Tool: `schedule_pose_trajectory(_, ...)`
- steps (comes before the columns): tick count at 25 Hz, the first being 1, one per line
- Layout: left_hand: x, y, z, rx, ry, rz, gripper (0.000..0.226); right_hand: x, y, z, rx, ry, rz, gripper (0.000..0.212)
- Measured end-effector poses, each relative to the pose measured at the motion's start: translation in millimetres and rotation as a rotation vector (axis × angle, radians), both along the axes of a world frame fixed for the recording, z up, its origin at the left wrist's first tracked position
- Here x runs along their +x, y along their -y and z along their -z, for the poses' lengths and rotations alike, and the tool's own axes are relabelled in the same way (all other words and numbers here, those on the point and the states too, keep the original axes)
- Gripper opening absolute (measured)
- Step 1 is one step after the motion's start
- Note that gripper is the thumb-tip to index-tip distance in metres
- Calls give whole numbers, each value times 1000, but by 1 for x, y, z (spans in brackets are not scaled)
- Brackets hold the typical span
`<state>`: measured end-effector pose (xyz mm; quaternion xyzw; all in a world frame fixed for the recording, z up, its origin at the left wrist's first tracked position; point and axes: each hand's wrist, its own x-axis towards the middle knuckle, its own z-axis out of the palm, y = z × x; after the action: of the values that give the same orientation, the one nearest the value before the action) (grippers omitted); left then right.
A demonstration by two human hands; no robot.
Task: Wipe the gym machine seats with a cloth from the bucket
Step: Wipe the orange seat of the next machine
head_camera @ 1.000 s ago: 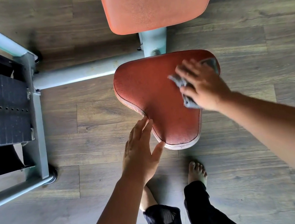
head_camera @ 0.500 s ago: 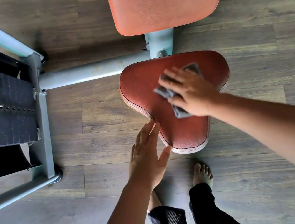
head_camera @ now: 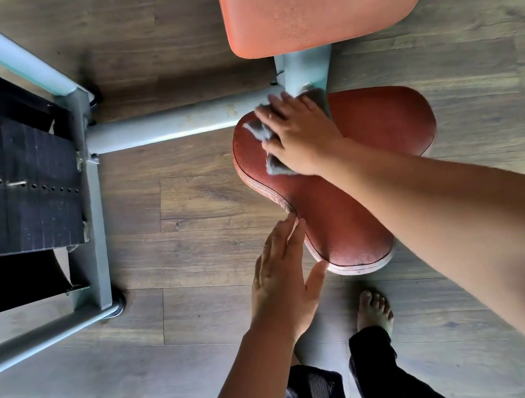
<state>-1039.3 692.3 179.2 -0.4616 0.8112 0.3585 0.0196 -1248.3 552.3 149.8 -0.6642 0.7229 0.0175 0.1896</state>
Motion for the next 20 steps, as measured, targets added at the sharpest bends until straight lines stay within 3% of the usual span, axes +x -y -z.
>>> schedule_pose_trajectory(2,-1,-1,1,2,-6,-13,69,14,22,4,54,-26,174,67)
schedule_pose_trajectory(3,-1,-2,1,2,-7,-18,69,28,24,3,51,-29,155,68)
schedule_pose_trajectory(5,0,-3,1,7,-2,-17,69,50,5,-2,11,-20,-77,68)
schedule_pose_trajectory(8,2,-7,0,13,35,-19,70,15,-23,-8,-10,29,-354,68)
schedule_pose_trajectory(13,1,-8,-4,40,80,-34,73,-18,-69,-14,-4,-67,60,74)
schedule_pose_trajectory(17,-1,-6,-4,-2,68,-29,73,20,-158,-34,-41,4,-41,70)
schedule_pose_trajectory(20,-1,-6,-2,-1,91,-20,72,-22,-177,-31,-47,17,-92,71)
